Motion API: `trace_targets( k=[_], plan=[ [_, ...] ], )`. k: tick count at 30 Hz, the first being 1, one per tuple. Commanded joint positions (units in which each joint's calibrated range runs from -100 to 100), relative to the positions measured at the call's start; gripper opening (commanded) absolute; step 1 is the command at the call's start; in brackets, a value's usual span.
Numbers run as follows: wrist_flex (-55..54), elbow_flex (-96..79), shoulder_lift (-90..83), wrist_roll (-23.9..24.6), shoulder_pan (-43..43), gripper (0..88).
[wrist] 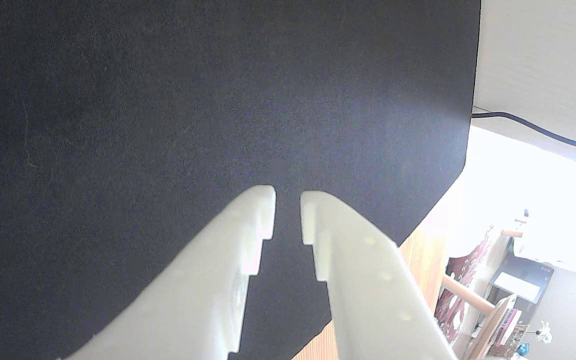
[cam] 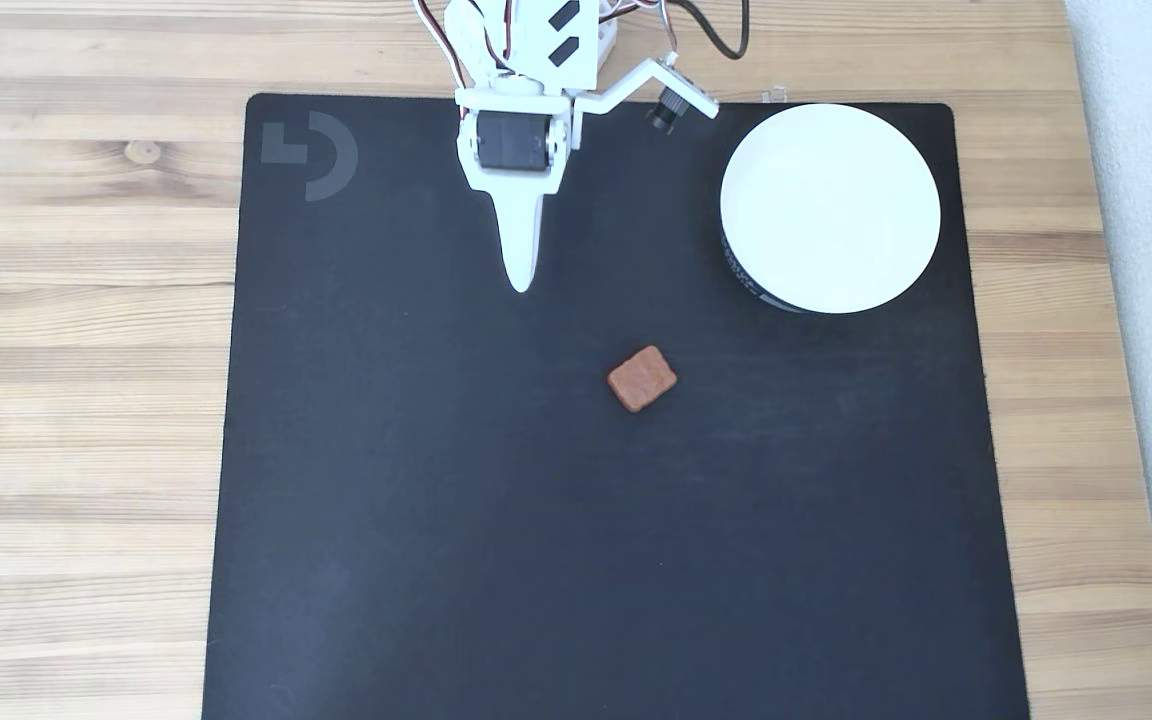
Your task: Pick up the toy and place it on the plate
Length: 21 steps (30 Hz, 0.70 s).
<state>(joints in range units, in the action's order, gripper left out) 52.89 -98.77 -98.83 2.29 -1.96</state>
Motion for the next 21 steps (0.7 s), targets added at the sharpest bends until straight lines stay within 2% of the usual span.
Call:
trace_targets(
  k=[1, 21],
  plan=[
    [0.2, -0.78, -0.5, -0.26, 0.07, 2.6],
    [0.2, -0.78, -0.5, -0.05, -0.18, 2.6]
  ],
)
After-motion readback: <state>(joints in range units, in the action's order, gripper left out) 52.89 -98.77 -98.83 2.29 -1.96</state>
